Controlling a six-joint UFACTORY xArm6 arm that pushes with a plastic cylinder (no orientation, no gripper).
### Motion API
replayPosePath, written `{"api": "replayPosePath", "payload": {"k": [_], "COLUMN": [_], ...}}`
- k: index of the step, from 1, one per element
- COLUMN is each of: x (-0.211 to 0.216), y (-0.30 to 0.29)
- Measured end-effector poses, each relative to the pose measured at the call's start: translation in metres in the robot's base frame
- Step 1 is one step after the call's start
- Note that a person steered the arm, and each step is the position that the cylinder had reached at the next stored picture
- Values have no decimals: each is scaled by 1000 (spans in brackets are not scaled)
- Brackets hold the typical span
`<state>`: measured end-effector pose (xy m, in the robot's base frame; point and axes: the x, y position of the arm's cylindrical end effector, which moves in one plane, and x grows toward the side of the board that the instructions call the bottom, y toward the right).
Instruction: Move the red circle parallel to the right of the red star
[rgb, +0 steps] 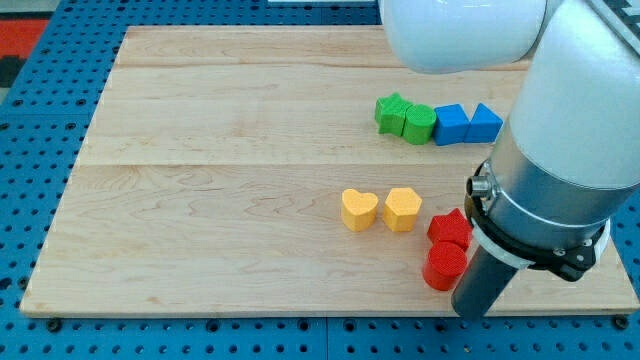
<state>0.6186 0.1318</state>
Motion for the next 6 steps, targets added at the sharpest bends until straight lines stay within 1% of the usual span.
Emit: {"api": "replayPosePath", "payload": {"k": [4,6], "x": [0,0], "y": [-20,-20]}}
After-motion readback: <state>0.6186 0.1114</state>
